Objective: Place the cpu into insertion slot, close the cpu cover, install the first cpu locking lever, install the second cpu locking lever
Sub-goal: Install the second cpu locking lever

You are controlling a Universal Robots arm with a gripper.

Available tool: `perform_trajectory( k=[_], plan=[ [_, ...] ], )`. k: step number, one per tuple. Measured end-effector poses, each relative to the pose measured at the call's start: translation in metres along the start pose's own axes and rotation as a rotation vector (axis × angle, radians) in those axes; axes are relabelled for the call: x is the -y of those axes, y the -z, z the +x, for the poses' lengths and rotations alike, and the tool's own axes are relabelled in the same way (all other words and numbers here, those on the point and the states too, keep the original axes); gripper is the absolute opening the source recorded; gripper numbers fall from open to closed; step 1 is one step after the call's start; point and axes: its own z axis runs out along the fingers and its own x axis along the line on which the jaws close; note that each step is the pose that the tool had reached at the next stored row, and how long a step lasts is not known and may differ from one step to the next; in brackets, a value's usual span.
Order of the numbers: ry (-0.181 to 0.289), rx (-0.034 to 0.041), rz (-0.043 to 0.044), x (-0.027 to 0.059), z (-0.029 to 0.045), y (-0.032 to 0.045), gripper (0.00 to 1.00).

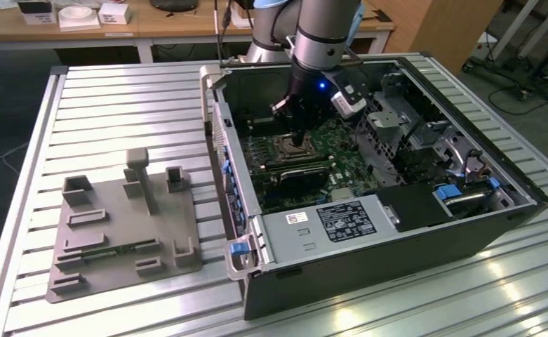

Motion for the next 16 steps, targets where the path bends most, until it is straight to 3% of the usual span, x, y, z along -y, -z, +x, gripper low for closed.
perform_trajectory(
  k=[7, 12, 16],
  plan=[
    [-0.002, 0.0, -0.0054, 0.0088, 0.0001, -0.0002, 0.1],
    [-0.003, -0.0008, -0.029, 0.0097, 0.0001, -0.0016, 0.1],
    [-0.004, -0.0012, -0.0307, 0.0135, 0.0016, -0.0025, 0.1]
  ],
)
